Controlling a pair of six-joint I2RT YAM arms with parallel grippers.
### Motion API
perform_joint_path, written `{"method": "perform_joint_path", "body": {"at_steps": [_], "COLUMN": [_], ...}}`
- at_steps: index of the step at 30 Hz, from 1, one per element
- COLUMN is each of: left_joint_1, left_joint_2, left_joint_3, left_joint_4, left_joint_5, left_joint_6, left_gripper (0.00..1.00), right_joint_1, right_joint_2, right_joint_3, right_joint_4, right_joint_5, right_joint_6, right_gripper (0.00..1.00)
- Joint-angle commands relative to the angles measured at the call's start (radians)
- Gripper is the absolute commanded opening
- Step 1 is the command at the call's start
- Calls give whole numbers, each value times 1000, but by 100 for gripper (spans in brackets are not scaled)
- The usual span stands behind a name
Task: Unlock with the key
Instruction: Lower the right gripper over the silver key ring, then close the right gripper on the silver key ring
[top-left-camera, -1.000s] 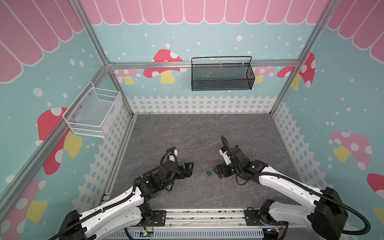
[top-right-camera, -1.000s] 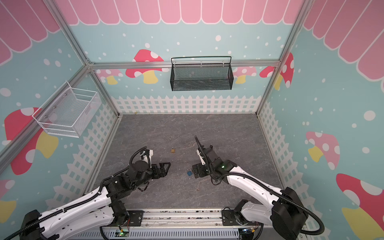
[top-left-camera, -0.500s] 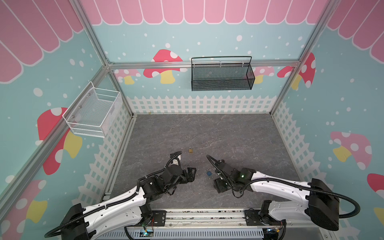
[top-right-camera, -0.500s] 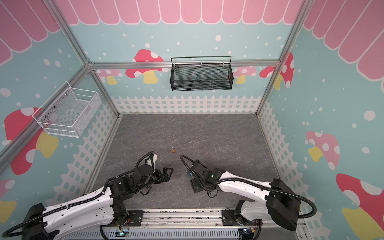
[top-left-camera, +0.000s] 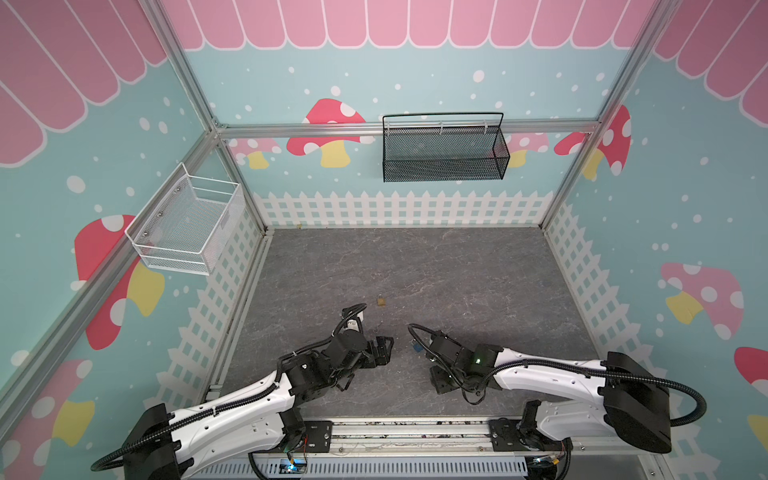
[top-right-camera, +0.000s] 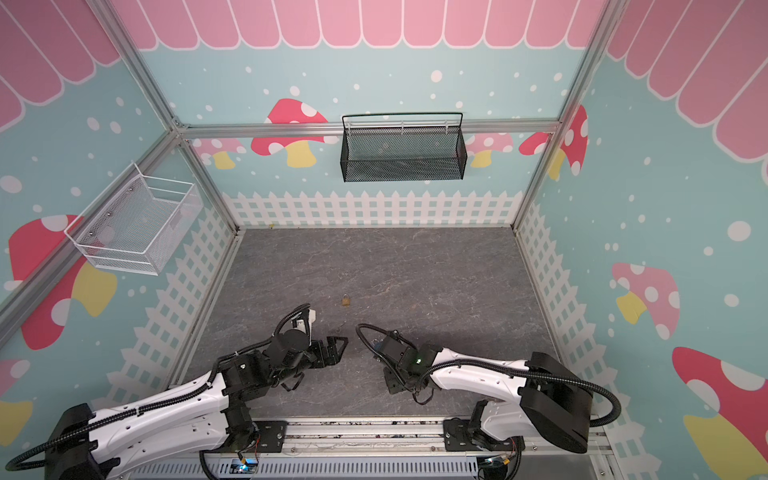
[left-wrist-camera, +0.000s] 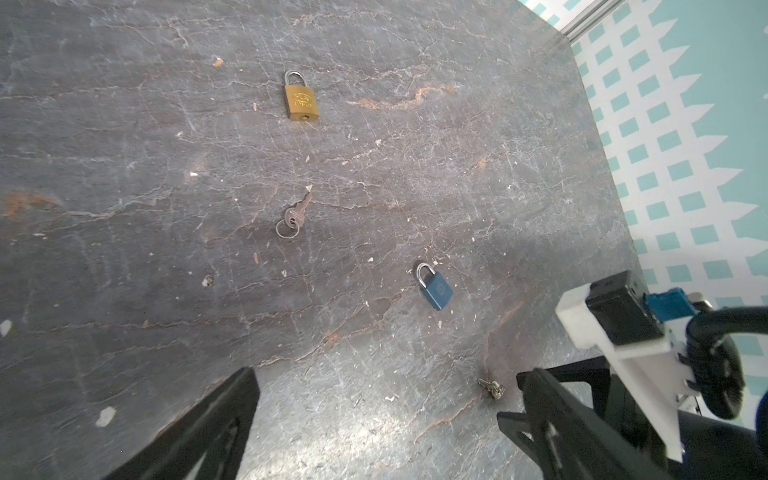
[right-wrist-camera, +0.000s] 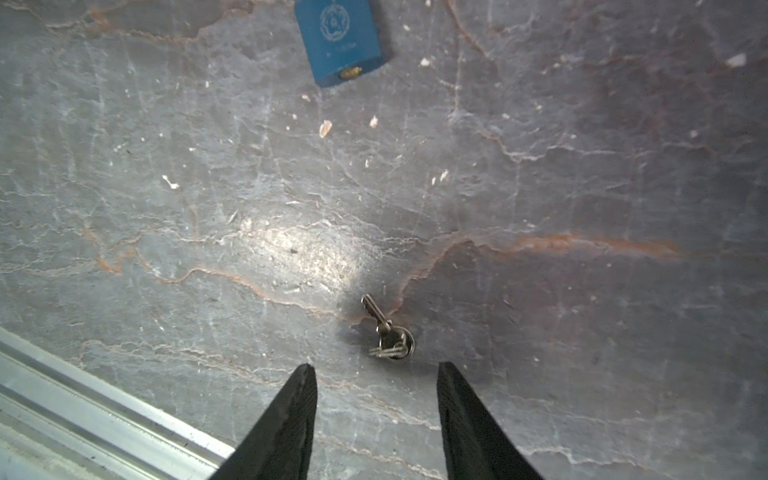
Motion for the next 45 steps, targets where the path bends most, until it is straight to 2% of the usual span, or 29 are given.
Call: {"method": "perform_joint_path", "body": {"at_steps": [1, 14, 26, 33, 45], "left_joint_1": [-5, -6, -5, -6, -6], "left_joint_2": [15, 45, 48, 47, 40], "left_joint_3": [22, 27, 24, 27, 28], "left_joint_4": [6, 31, 37, 37, 38], "left_joint_5": [-17, -16, -21, -16, -16], "left_joint_6": [-11, -12, -12, -9, -7], "left_gripper": [100, 100, 100, 100, 100], "right_joint_1": [8, 9, 9, 10, 9], "right_joint_2": [5, 35, 55, 51, 14], "right_joint_3": [-27, -41, -38, -24, -28], "right_joint_4": [23, 84, 98, 17, -25], "right_joint_5": [17, 11, 16, 62, 56], "right_joint_6": [43, 27, 12, 24, 31], "right_gripper": [47, 34, 31, 32, 29]}}
